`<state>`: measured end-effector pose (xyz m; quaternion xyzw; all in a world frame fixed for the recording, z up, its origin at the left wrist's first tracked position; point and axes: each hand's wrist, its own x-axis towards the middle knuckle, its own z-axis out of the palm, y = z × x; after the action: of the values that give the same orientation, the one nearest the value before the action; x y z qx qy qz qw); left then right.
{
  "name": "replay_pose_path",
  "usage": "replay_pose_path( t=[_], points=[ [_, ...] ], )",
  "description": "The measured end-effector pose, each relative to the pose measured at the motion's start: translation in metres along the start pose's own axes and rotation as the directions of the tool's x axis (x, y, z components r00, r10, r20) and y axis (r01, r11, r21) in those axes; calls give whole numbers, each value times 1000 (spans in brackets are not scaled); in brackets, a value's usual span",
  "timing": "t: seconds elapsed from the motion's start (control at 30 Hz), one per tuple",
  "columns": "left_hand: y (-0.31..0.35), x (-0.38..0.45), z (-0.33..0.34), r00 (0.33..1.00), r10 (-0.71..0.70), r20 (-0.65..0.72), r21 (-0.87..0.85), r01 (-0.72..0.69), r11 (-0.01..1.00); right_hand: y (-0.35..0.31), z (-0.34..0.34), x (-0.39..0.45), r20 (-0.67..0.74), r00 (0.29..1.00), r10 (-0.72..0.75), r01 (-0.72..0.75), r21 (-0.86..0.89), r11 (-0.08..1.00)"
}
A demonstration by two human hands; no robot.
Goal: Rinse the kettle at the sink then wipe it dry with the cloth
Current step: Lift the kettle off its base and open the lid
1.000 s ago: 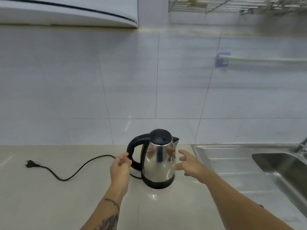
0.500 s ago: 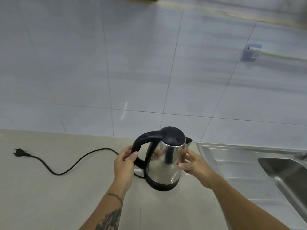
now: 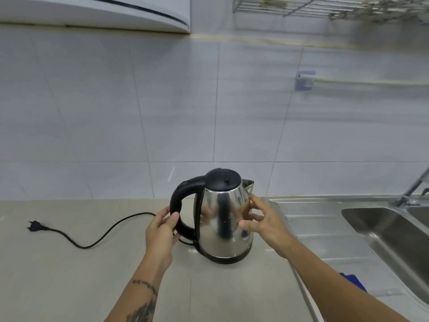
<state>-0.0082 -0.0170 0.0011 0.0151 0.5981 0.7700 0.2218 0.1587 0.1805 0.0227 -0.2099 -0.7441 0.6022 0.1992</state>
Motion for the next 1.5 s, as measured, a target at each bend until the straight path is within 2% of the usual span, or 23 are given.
replay_pose_path(
  t=[0.3, 0.67, 0.8, 0.9, 1.0, 1.1, 1.17, 1.27, 1.37, 1.5],
  points=[
    [-28, -55, -22, 999, -49, -15, 32, 50, 998, 21, 4, -66, 41, 999, 36, -38, 28, 999],
    [-66, -95, -39, 994, -102, -42, 122, 106, 987, 49, 12, -127, -43, 992, 115, -113, 38, 993],
    [-69, -109, -32, 995, -60, -83, 145, 72, 987, 55, 11, -138, -22, 991, 134, -133, 31, 991],
    [-64, -121, -22, 994, 43, -101, 269, -14, 963, 56, 9, -139, -10, 989, 149, -149, 0, 989],
    [-53, -141, -8, 967, 233, -101, 472, -160, 867, 52, 3, -137, 11, 982, 188, -188, -24, 982],
    [-38, -155, 16, 880, 474, 4, 672, -353, 650, 48, -2, -131, 35, 975, 218, -217, -21, 976],
    [-34, -158, 35, 838, 533, 120, 741, -433, 513, 47, -4, -128, 63, 973, 221, -220, -24, 975],
    [-33, -159, 58, 845, 489, 216, 840, -416, 347, 44, -5, -129, 89, 968, 232, -233, -5, 972],
    [-33, -157, 75, 872, 438, 221, 928, -326, 181, 40, -7, -133, 113, 963, 245, -248, 5, 969],
    [-30, -155, 83, 869, 458, 188, 969, -241, 59, 34, -9, -133, 138, 956, 260, -264, 7, 965]
  ],
)
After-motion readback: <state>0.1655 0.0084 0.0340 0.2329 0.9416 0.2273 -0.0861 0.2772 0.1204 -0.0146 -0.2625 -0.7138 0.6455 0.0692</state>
